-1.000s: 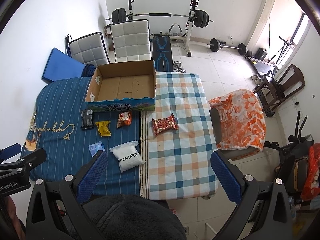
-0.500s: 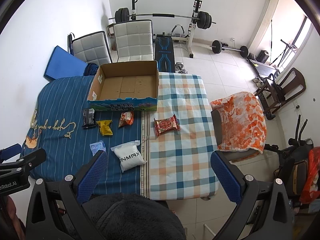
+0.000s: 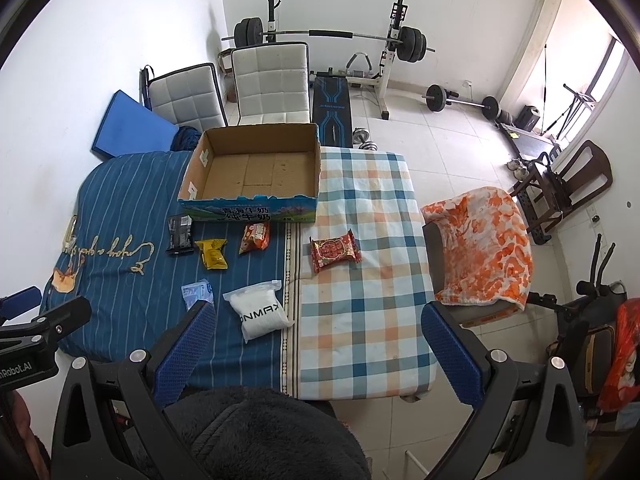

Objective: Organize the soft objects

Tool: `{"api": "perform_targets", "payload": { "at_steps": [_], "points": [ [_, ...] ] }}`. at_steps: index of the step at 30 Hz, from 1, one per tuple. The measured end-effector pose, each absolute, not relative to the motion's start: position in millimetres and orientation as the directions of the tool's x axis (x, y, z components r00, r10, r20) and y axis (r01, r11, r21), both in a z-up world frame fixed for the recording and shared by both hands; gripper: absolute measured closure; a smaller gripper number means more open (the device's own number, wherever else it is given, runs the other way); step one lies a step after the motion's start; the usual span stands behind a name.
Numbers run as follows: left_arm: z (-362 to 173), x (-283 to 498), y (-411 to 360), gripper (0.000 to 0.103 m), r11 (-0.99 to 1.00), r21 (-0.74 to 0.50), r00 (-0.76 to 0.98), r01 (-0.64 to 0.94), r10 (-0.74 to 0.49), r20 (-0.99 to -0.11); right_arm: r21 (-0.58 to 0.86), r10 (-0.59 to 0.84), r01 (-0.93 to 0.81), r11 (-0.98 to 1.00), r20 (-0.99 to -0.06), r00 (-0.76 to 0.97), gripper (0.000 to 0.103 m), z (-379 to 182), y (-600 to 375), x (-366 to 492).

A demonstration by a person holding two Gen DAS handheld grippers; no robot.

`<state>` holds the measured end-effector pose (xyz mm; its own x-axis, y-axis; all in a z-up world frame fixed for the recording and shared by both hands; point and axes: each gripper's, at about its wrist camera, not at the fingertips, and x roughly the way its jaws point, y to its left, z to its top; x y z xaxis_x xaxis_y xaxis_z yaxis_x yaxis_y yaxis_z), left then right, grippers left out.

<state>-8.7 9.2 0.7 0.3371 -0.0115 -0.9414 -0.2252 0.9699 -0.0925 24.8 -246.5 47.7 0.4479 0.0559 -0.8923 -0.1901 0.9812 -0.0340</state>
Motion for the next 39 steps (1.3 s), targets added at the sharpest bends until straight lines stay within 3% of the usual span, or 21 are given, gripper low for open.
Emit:
{"api": "perform_targets", "payload": {
  "at_steps": [26,32,39],
  "points": [
    [-21,-17,16,0.000,0.953,-0.085,0.307,-0.291,0.009,-0.952,-0.009,0.088,-0.221,0.975,-0.903,0.422,0.000,30,-249,25],
    [-61,1,48,0.000,0.923,-0.043,0.292,-0.384,0.077,-0.953,0.021,0.111,-0.263,0.964,-0.937,0.332,0.000,-30,-231,56],
    [-158,24,78,0.000,0.903,0.032,0.161,-0.428,0.111,-0.981,0.026,0.069,-0.283,0.959,-0.988,0.142,0.000,-161,-197,101]
  ]
}}
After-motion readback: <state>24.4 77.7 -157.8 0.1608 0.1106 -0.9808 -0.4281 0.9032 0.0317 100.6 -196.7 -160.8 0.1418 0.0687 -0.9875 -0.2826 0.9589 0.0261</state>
